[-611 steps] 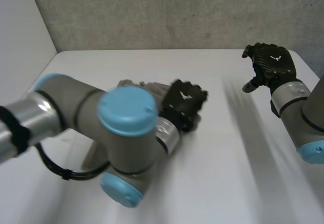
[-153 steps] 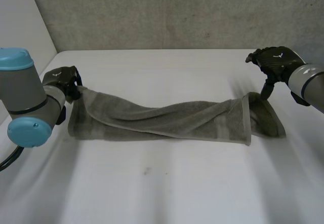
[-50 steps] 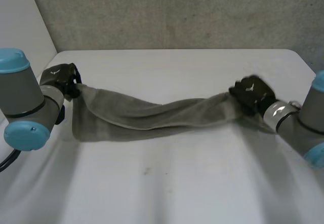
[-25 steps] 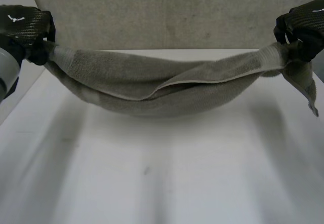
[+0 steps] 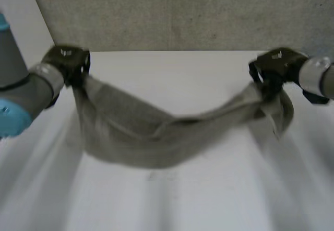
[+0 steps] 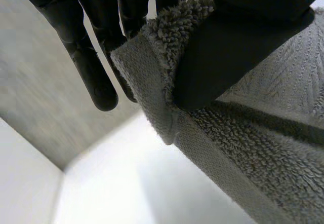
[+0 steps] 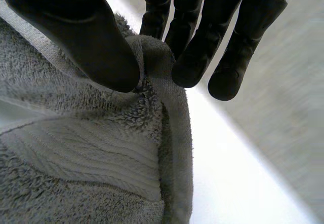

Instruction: Fold the towel.

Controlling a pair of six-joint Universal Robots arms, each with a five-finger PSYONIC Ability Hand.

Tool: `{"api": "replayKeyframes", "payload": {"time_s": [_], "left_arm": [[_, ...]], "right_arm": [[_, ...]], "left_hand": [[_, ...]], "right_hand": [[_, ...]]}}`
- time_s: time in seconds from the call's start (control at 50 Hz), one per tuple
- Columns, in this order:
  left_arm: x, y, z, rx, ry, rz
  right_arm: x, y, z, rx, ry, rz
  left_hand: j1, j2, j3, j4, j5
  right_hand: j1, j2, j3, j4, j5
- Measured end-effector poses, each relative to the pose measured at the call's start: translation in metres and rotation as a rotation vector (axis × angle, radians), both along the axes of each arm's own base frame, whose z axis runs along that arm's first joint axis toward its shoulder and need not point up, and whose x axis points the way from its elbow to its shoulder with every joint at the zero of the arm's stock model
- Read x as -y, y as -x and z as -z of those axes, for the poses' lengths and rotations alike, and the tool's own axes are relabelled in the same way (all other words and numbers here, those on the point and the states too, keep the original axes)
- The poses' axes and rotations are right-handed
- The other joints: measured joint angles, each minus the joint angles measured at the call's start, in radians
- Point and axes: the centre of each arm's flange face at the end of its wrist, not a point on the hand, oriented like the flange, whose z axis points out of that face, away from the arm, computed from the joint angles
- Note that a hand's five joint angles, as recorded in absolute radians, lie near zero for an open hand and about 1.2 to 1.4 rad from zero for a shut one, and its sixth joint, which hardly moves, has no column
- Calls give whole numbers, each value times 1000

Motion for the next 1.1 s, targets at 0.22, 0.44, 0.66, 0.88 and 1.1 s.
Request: {"api": "replayKeyframes", "payload": {"time_s": [0.22,0.44,0.66,0.88,1.1], "left_arm": [[34,2,-117,-366,447,-72],[32,4,-25,-346,168,-100],[4,-2,102,-159,-182,-133],[-13,-8,111,-134,-227,-137],[-16,-7,97,-148,-195,-131]], "right_arm": [[29,-22,-94,343,556,36],[28,-26,-2,259,234,45],[12,-25,127,5,-97,19],[-5,-17,132,-14,-148,19],[-19,-13,130,-6,-136,14]], "left_hand": [[0,0,0,0,0],[0,0,0,0,0],[0,0,0,0,0],[0,0,0,0,0],[0,0,0,0,0]], "right_hand": [[6,7,1,0,17],[10,8,1,0,26],[25,8,1,0,38],[-482,-477,-507,-515,-493],[-574,-556,-611,-622,-605]]}}
